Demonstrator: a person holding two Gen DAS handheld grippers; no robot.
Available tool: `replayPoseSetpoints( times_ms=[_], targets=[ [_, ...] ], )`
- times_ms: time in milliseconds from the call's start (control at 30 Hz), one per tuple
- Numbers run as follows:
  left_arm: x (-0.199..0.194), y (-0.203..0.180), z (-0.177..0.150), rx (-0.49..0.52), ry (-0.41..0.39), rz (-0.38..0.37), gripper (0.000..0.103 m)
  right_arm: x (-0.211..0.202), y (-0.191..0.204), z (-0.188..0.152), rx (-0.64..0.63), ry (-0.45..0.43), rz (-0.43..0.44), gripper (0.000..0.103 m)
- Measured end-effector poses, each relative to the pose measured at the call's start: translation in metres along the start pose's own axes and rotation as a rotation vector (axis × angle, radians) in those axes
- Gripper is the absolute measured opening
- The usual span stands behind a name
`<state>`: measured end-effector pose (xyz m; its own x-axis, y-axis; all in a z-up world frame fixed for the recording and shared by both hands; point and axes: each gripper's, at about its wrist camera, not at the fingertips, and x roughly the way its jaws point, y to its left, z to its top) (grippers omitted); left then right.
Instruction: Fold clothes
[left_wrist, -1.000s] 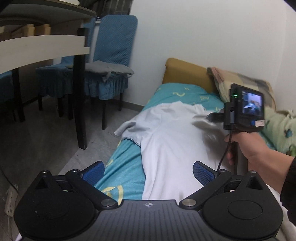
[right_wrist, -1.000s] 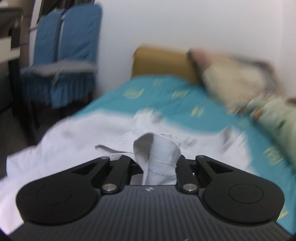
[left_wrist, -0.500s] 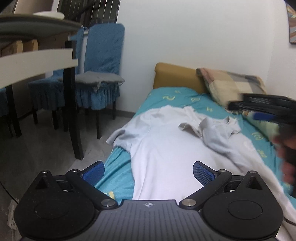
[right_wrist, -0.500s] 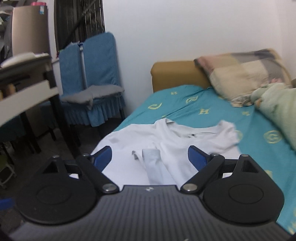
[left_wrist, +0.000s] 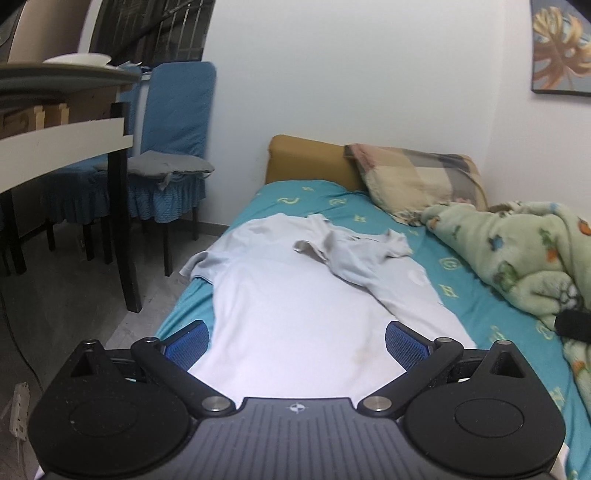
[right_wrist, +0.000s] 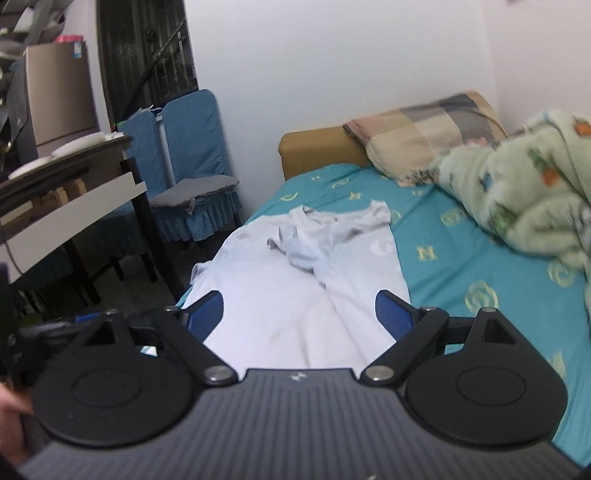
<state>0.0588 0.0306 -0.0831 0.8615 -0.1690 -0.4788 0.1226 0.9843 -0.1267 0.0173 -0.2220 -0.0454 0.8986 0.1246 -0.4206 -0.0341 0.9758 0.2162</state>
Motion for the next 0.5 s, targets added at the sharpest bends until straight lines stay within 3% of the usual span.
replayPoseSetpoints(
  times_ms=[100,267,367,500],
  targets=[
    [-0.012,-0.016,-0.006,0.002,0.019,-0.025,0.102,-0.022,-0.013,0.003,0.047,-0.026,-0.017,0.091],
    [-0.013,-0.054,-0.016,0.042,0.099,-0.069,0.098,-0.072,-0.070,0.036,0.188,-0.208,-0.089,0.091],
    [-0.007,-0.092,-0.028,0.104,0.146,-0.095,0.094,-0.093,-0.111,0.046,0.237,-0.264,-0.135,0.091],
    [0.002,-0.148,-0.044,0.149,0.225,-0.169,0.090,-0.100,-0.161,0.038,0.300,-0.240,-0.177,0.090]
  ],
)
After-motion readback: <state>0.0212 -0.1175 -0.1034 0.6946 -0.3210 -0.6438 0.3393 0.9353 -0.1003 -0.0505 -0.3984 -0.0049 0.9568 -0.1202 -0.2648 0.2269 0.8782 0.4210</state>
